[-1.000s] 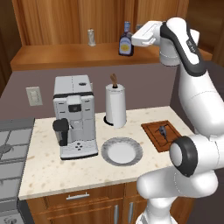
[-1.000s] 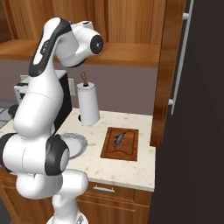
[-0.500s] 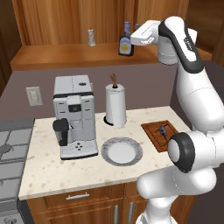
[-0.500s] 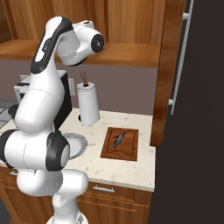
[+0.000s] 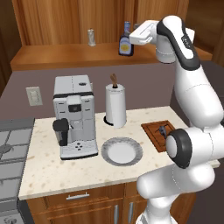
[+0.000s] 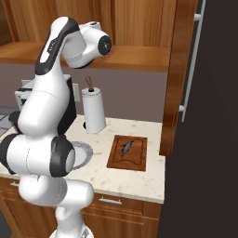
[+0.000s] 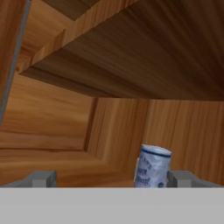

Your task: Pick the fish from the plate and place it on the cutting board. Then pick the condiment bottle from the cabinet and place it next to the cutting board.

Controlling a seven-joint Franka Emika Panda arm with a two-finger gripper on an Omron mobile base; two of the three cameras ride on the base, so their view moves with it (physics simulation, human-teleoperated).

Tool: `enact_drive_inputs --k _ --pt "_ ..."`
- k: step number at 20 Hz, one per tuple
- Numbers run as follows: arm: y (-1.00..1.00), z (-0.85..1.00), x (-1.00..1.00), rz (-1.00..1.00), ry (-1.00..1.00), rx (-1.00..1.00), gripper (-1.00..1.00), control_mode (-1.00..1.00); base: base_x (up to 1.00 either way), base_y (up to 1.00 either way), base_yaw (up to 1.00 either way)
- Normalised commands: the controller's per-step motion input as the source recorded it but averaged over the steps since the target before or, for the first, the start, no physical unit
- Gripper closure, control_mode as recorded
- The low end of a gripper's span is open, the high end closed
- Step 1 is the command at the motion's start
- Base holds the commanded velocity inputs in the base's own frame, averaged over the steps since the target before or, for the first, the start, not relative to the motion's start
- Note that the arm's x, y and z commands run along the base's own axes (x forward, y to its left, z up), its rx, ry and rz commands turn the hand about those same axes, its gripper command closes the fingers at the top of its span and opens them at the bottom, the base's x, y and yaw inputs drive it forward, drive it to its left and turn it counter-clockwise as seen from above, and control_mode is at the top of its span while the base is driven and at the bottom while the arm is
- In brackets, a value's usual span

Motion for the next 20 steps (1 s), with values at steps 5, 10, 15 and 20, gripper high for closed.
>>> enact_drive_inputs --k 5,10,15,20 --pt "0.0 -0.01 0.1 0.0 0.0 0.0 -1.0 -1.0 0.0 0.0 0.0" --pt "0.0 -0.01 0.09 0.0 0.0 0.0 -1.0 -1.0 0.0 0.0 0.0" --pt "0.0 0.0 0.1 0.0 0.0 0.0 -1.0 -1.0 0.0 0.0 0.0" --pt "0.0 0.0 0.09 0.0 0.0 0.0 -1.0 -1.0 0.0 0.0 0.0"
